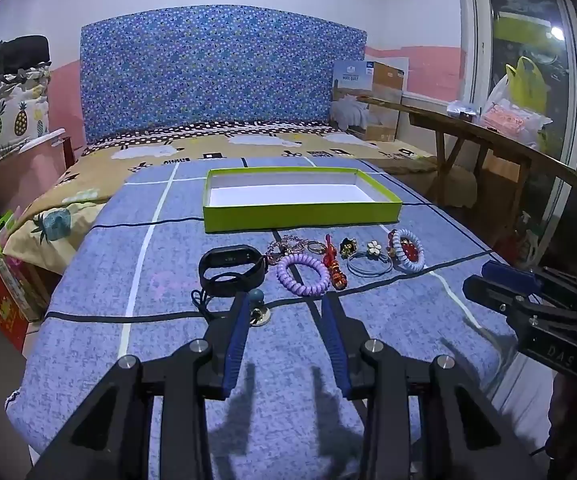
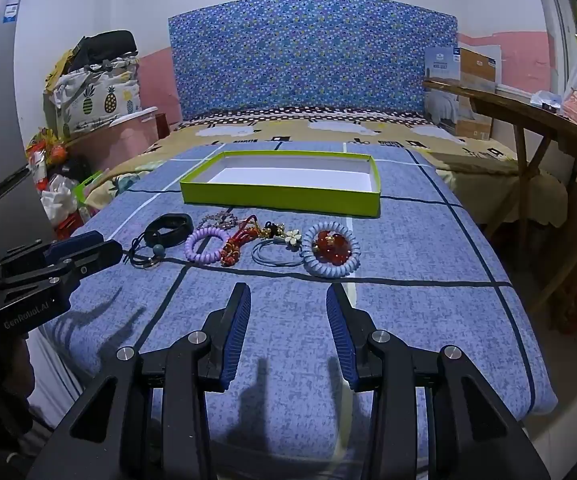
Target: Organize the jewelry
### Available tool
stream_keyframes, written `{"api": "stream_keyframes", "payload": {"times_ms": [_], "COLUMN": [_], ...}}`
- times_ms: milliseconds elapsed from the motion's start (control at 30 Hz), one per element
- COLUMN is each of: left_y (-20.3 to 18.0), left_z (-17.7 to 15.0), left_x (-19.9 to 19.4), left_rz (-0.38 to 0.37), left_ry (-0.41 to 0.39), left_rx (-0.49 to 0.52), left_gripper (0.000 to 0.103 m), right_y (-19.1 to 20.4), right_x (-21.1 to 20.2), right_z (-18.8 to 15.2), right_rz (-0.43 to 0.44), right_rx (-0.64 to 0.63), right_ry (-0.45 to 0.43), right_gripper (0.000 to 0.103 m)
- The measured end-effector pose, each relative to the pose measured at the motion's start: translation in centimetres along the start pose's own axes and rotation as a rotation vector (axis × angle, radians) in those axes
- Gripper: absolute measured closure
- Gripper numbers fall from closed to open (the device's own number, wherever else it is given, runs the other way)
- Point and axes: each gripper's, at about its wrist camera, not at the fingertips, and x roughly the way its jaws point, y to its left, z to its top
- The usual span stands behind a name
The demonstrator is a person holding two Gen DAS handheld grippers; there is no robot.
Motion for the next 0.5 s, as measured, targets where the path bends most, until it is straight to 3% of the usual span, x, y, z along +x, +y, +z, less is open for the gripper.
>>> {"api": "stream_keyframes", "payload": {"times_ms": [500], "left_y": [0.00], "left_z": [-0.04], "left_x": [-0.45], "left_rz": [0.022], "left_ry": [-0.025], "left_rx": [0.009], "left_gripper": [0.065], "right_y": [-0.05], "right_x": [-0.52], "right_z": [0.19], "right_rz": [-0.004], "right_rx": [0.000], "right_ry": [-0.007], "right_gripper": [0.063]}}
